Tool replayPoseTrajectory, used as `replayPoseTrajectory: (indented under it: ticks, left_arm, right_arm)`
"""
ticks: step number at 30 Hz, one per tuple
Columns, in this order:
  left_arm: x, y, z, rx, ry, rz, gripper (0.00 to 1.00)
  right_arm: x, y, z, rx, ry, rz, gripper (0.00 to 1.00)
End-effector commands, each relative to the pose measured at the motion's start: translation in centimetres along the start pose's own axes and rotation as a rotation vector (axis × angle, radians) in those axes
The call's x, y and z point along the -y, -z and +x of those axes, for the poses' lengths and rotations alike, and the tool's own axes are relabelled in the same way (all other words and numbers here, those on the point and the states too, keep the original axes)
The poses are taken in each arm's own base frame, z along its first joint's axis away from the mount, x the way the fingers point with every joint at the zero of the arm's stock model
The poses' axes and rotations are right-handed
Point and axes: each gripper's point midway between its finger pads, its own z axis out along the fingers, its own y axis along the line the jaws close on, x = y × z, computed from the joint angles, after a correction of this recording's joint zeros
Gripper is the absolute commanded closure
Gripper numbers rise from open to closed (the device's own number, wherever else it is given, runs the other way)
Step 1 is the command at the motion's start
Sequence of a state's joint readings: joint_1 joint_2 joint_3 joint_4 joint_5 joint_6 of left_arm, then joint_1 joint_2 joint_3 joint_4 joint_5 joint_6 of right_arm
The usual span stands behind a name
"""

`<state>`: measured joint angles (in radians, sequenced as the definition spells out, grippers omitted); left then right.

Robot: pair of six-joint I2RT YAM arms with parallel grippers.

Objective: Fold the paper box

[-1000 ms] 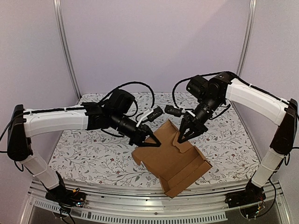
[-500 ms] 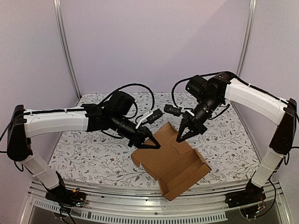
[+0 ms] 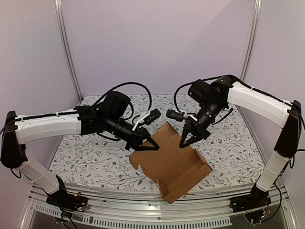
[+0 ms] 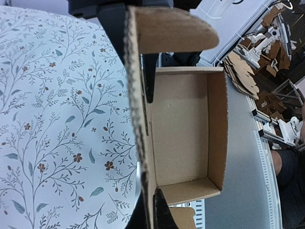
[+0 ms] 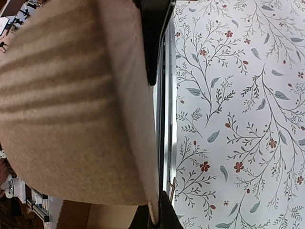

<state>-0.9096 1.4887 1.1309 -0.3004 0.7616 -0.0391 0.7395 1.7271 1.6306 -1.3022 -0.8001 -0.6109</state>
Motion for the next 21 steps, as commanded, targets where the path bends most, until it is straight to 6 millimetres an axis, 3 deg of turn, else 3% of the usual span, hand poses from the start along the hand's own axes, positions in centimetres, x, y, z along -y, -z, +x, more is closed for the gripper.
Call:
replayPoseTrajectory:
  ticks: [1,4,6,9,13,14,18,21]
  left_arm:
    - [1.2,1.5,-1.7,0.058,-0.085,0.018,1.00]
    - [1.1,1.5,-1.6,0.056,-0.079,0.011,1.00]
    - [1.0,1.5,-1.5,0.053,-0.076,0.007,1.00]
    - [0.8,1.5,-1.4,0.047,-0.071,0.000,1.00]
    - [0.6,1.6,-1.2,0.040,-0.087,-0.014,1.00]
    - [0.5,1.6,-1.2,0.037,-0.087,-0.019,1.00]
    - [-0.1,1.5,-0.7,0.013,-0.086,-0.047,1.00]
    - [-1.1,1.4,0.1,-0.025,-0.089,-0.098,1.00]
  right_arm:
    - [0.8,-0.1,1.0,-0.039,0.001,0.051,1.00]
    - [0.7,0.0,1.0,-0.040,0.004,0.048,0.98]
    - [1.1,-0.2,1.1,-0.048,-0.003,0.060,0.83]
    - [1.3,-0.4,1.3,-0.051,-0.009,0.061,1.00]
    - [1.3,-0.4,1.4,-0.051,0.001,0.062,1.00]
    - [1.5,-0.5,1.4,-0.051,0.002,0.069,0.96]
    - [2.0,-0.3,1.4,-0.052,-0.013,0.105,0.66]
    - [1.5,0.7,0.8,-0.028,-0.022,0.112,0.59]
